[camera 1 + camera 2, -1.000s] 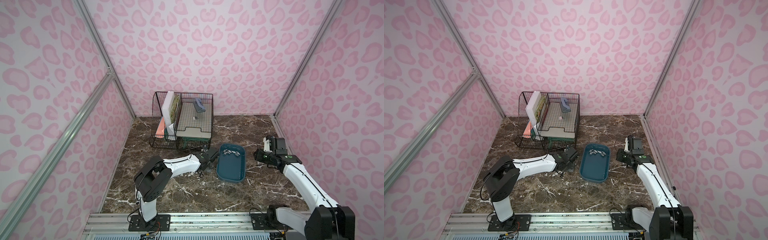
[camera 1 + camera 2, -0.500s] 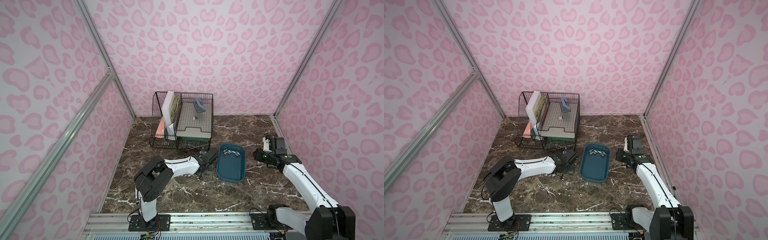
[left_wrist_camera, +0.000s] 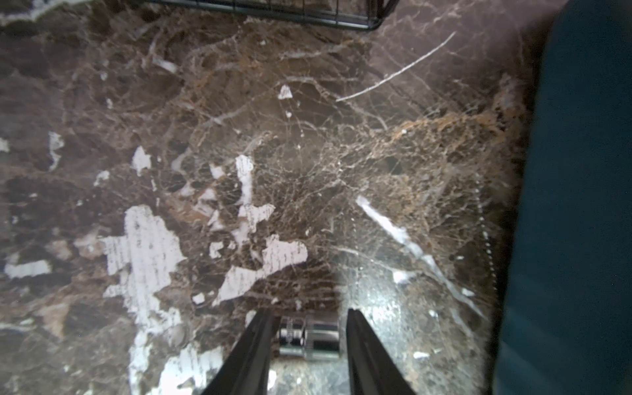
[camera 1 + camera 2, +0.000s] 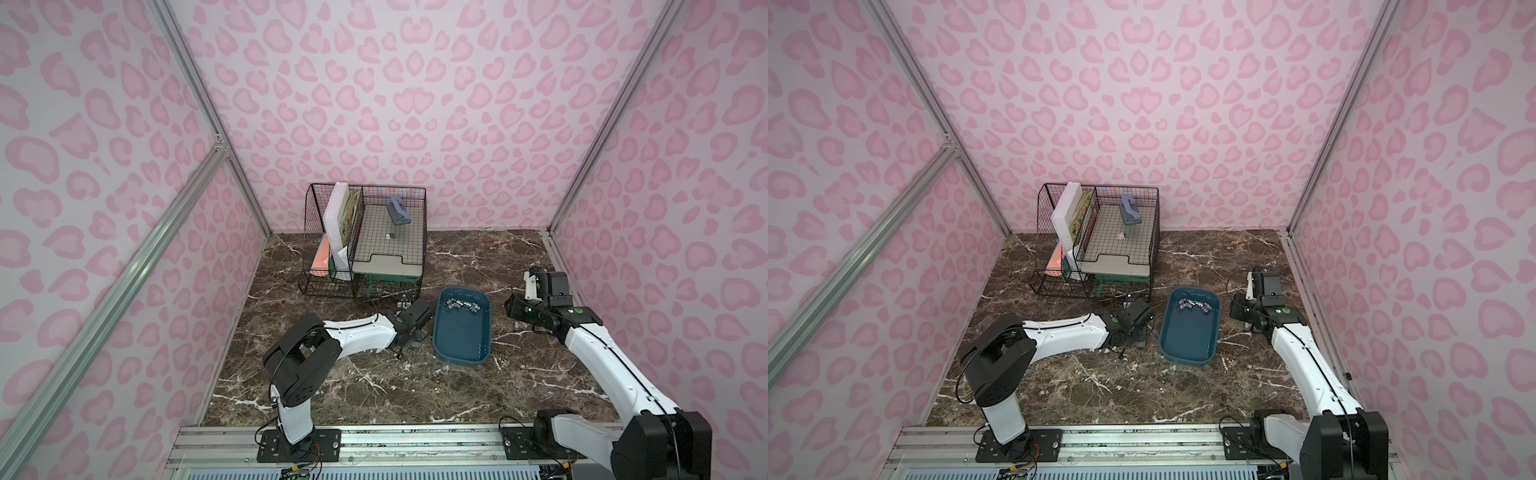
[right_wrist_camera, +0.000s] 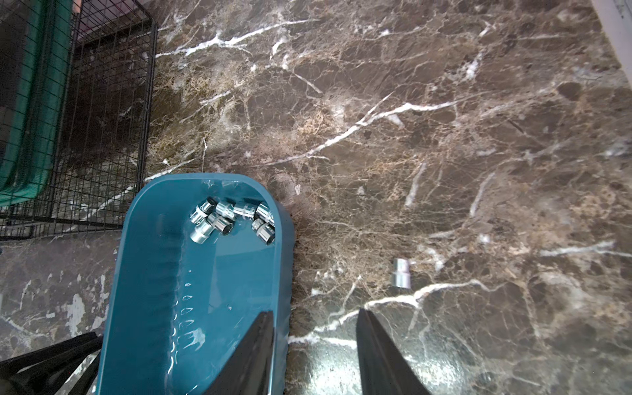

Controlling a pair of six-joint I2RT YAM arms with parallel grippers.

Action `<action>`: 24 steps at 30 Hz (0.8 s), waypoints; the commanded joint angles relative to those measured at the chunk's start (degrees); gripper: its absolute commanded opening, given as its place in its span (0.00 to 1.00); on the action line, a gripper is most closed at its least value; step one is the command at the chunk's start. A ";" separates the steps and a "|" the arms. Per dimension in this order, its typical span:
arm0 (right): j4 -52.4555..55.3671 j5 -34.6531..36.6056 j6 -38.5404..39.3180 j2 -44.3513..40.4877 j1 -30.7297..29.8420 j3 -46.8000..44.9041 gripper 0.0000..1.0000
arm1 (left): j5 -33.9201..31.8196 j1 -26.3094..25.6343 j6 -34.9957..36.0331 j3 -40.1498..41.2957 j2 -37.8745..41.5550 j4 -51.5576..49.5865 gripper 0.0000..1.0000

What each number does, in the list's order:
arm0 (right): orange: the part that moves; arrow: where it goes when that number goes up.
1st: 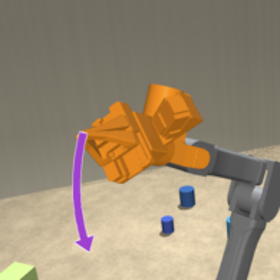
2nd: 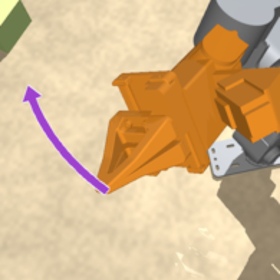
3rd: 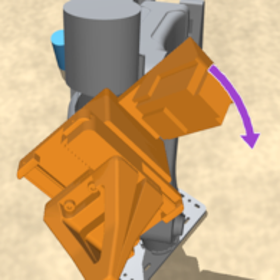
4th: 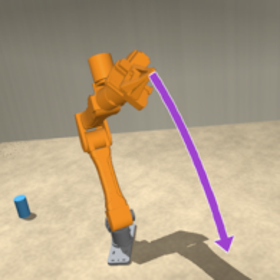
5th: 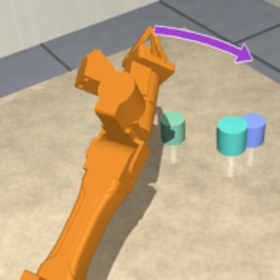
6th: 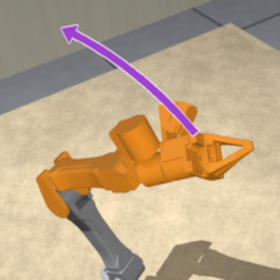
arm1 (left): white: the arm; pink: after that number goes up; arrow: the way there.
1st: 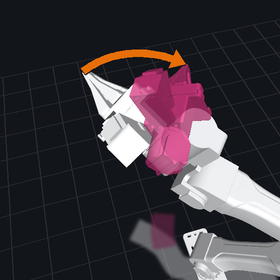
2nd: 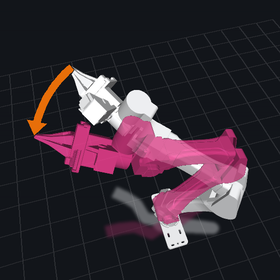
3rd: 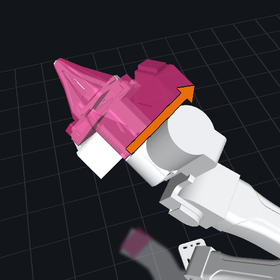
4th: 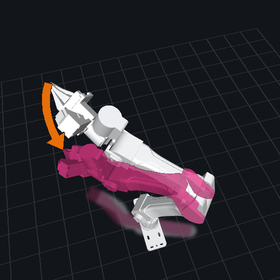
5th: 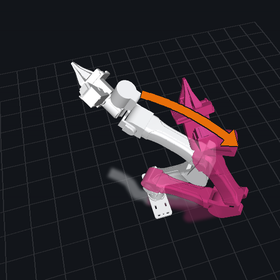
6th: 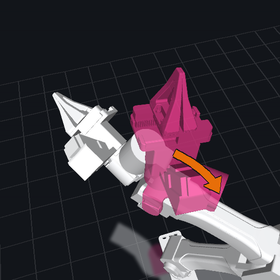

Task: Take out the socket from the storage box
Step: Place the socket head at the center of the board.

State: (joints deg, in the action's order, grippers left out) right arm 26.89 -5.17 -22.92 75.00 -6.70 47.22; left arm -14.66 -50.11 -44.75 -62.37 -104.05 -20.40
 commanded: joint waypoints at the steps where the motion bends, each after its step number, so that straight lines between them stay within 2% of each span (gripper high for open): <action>1: -0.53 0.44 -0.98 0.40 -0.65 0.78 0.47 | -0.90 0.01 1.11 -0.47 0.81 -1.18 0.41; 9: -0.53 0.45 -1.84 1.66 -3.19 2.41 0.47 | -2.34 0.09 2.88 -2.40 4.64 -4.81 0.42; 15: -1.51 0.78 -3.40 4.09 -8.20 4.50 0.47 | -4.47 0.99 4.12 -4.26 10.07 -9.24 0.44; 24: -5.41 1.58 -3.95 11.68 -15.65 7.25 0.46 | -3.20 8.15 7.10 -3.96 22.37 -14.49 0.52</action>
State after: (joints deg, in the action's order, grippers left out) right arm 24.49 -4.67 -26.59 84.97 -21.56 53.74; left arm -18.04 -43.75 -39.64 -66.54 -84.12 -31.75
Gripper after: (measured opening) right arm 0.465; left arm 0.516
